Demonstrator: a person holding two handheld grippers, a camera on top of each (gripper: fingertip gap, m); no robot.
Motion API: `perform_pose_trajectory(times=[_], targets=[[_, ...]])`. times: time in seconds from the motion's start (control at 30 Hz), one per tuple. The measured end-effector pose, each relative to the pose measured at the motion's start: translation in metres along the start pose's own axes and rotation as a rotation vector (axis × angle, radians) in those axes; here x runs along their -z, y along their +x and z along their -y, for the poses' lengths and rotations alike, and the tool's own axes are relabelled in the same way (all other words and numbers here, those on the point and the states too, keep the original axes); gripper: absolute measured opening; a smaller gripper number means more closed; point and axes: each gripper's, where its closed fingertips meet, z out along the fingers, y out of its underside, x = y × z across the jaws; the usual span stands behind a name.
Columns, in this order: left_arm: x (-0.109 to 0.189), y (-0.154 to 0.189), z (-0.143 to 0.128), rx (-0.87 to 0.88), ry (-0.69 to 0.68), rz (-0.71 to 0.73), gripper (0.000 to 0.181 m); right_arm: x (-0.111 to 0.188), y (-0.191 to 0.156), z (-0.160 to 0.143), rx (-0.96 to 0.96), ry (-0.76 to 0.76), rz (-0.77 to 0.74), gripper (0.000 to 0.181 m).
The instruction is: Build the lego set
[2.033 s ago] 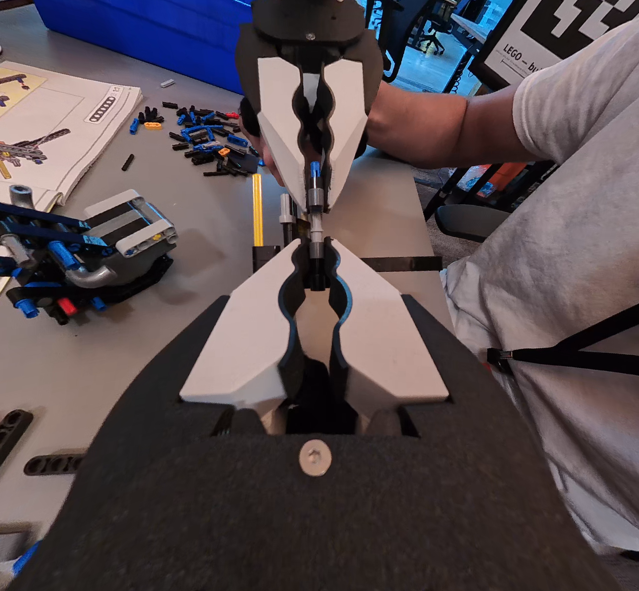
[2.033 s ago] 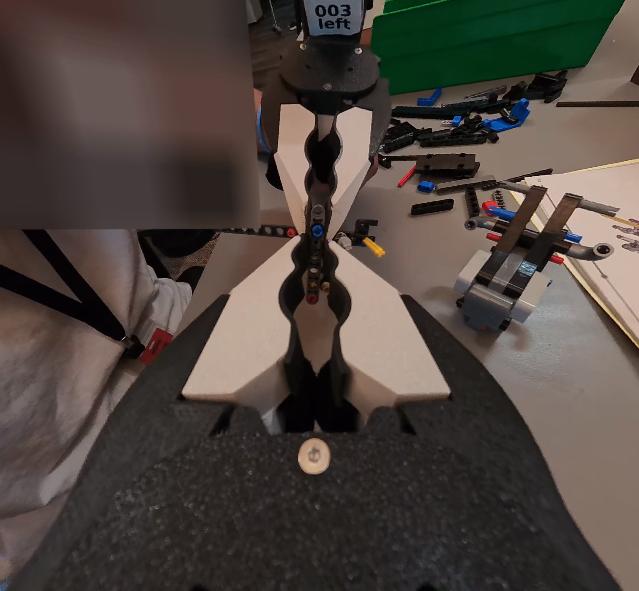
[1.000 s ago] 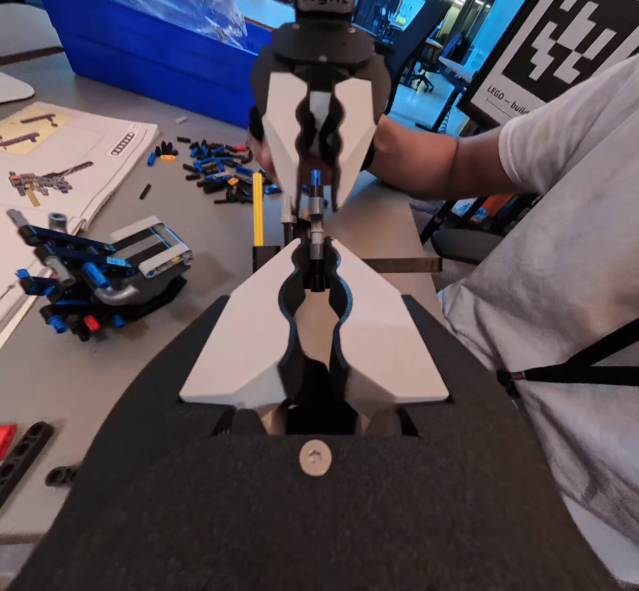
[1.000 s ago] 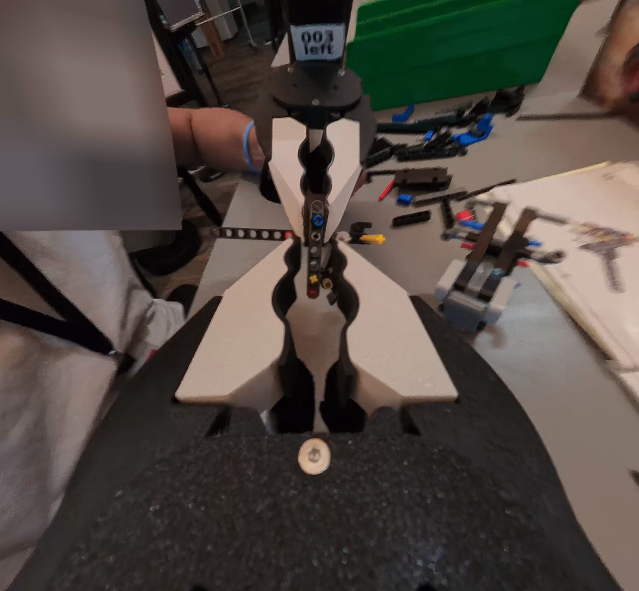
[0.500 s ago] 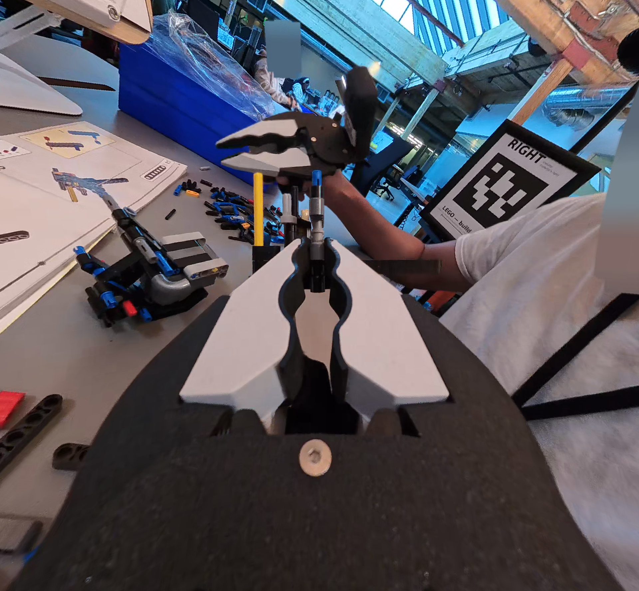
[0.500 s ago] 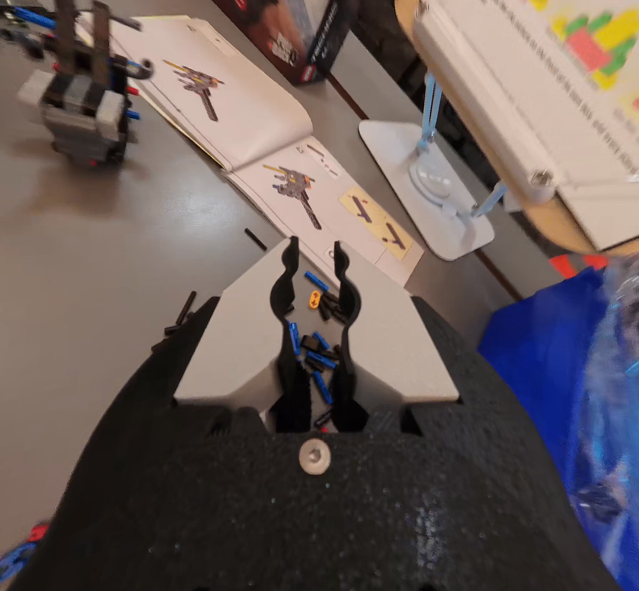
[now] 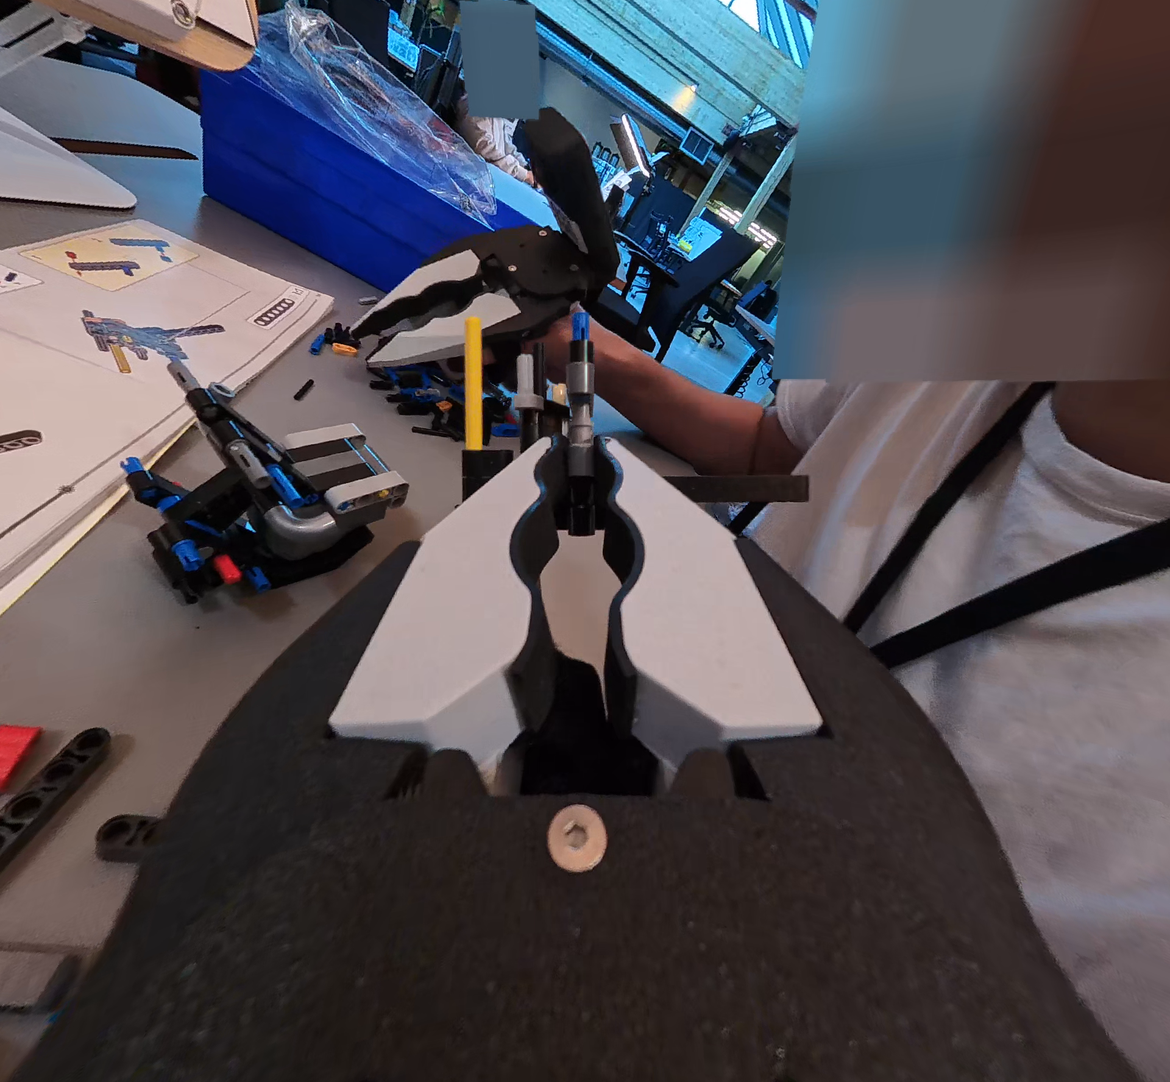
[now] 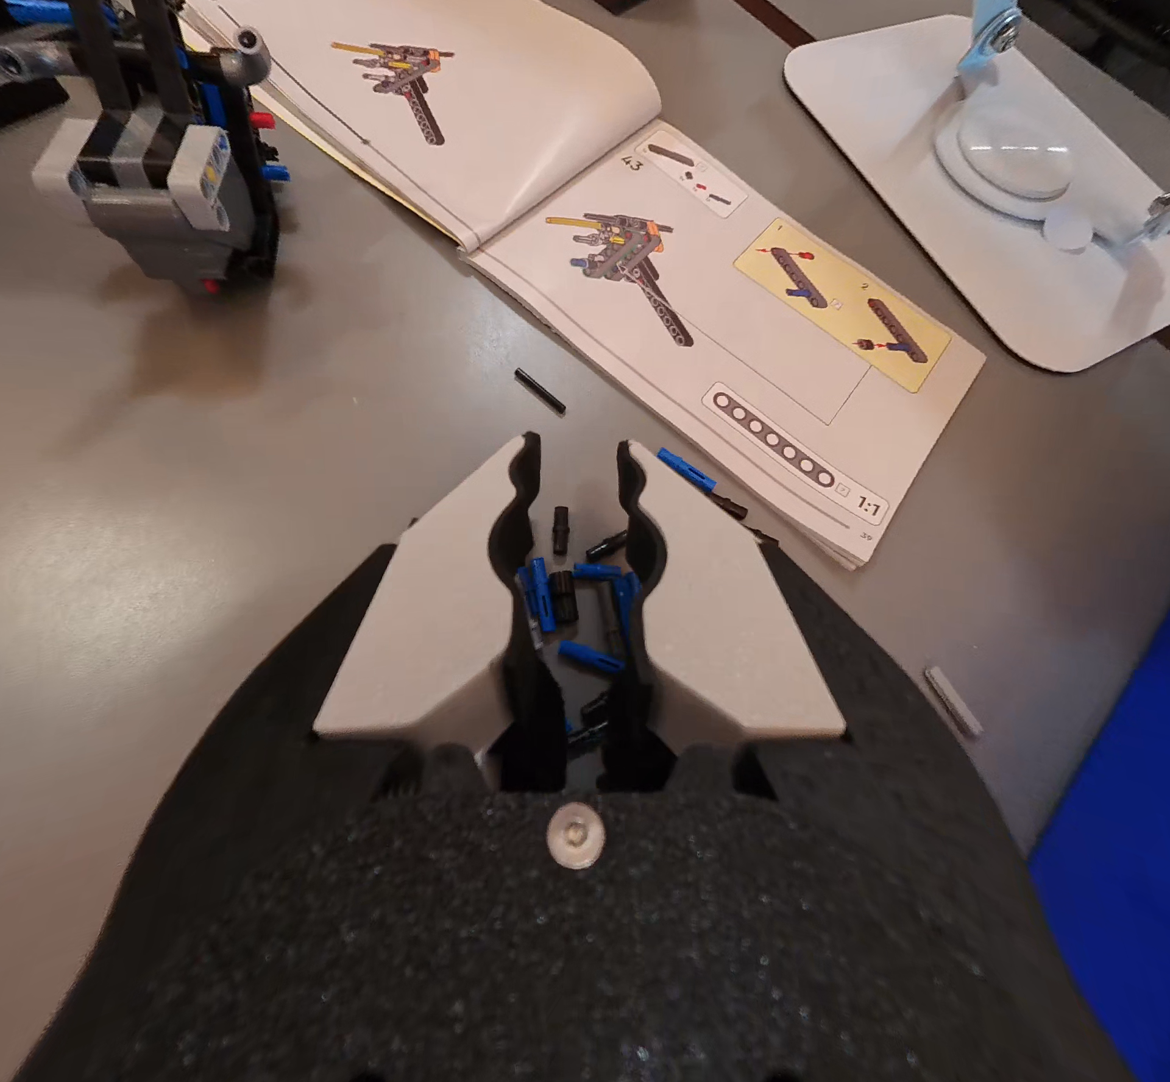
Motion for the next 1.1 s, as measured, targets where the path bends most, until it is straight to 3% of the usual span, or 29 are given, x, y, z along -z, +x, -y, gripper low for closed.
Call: perform_pose_trajectory(times=[0.23,0.67,1.1], targets=[[-0.002,-0.008,-0.010,-0.037,-0.053,0.037,0.006,0.003,0.005,0.004,-0.016,0.035,-0.007,0.022],[0.006,-0.016,-0.002,0.081,0.005,0.012,0.005,0.004,0.000,0.006,0.014,0.042,0.013,0.022],[0.005,-0.021,-0.006,0.027,-0.023,0.065,0.006,0.003,0.000,0.005,0.032,0.034,0.005,0.021]])
